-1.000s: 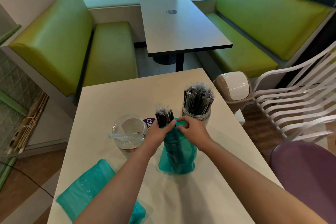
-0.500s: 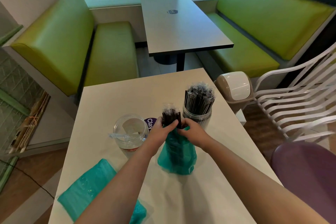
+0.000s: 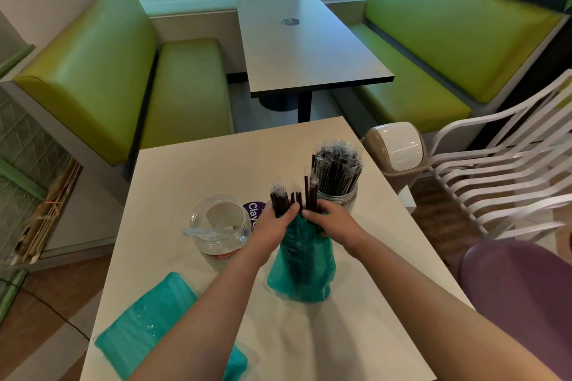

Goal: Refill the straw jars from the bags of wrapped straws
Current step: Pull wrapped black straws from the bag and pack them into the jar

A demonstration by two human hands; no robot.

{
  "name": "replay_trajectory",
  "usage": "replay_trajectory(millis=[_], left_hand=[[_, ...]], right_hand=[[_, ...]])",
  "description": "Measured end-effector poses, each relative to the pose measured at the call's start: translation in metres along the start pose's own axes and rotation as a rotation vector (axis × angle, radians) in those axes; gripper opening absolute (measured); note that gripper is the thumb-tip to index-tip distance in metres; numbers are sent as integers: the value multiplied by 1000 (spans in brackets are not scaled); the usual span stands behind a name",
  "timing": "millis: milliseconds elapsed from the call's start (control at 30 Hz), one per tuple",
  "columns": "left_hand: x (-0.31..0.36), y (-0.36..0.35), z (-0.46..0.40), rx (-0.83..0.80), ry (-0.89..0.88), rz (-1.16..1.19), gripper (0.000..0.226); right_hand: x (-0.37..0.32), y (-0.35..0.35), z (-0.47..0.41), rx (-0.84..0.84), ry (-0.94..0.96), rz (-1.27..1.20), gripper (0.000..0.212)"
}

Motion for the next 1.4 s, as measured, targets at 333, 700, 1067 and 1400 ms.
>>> replay_trajectory(millis=[333,700,1067,1400], left_hand=[[0,-2,0,3,-6,-36,40],[15,-6,0,25,-59,-128,39],[17,-10,-4,18,-44,-160,38],[17,-9,-2,15,-39,-168,40]], right_hand=[[-2,-2,0,8,47,7,31],[-36,23,0,126,147,142,18],[-153,90,10,439,470,121,12],[-141,71,1,507,459,417,24]])
Point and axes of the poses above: each hand's wrist, its own z-axis away from the middle knuckle, its own y-axis out of the back of the hand, x = y × z, the point moved 8 cm from there along -z, towards the middle knuckle, and after that the axes turned 4 degrees about x, right-handed, at the moved point
